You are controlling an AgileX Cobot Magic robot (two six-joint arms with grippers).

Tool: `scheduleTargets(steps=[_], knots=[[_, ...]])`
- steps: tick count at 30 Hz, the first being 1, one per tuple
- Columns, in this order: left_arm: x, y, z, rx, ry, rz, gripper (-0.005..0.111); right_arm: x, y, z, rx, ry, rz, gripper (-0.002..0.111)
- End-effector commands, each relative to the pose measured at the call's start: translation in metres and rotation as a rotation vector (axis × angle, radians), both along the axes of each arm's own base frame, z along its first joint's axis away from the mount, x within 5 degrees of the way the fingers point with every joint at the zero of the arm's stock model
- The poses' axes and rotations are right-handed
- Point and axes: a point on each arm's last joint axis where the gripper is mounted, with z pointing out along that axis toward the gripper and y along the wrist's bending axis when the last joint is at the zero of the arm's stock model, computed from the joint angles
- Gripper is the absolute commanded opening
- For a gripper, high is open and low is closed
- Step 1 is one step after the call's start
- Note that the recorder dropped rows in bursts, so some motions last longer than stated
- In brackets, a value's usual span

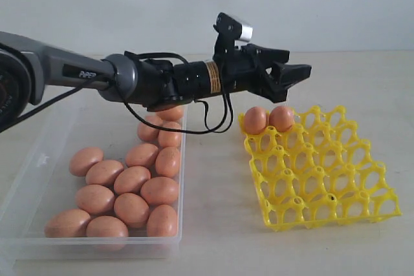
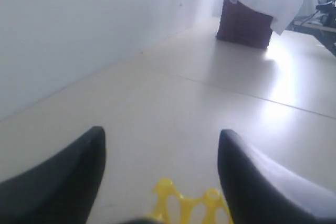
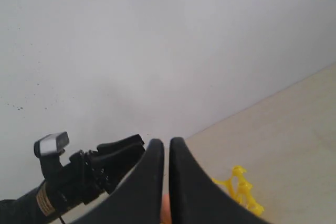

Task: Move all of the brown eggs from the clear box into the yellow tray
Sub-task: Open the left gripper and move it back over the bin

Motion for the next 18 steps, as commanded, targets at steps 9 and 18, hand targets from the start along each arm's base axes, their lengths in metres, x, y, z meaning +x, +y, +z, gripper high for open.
scheduleTargets(steps=[9,18], knots=[[-0.019,0.021,0.082,0.208,0.014,-0.147,0.004,-0.001,0.000,0.001,-0.007,-0.012,0.001,0.000],[-0.015,0.074,0.119,0.323,0.136,0.095,0.004,-0.001,0.000,0.001,-0.007,-0.012,0.001,0.000]])
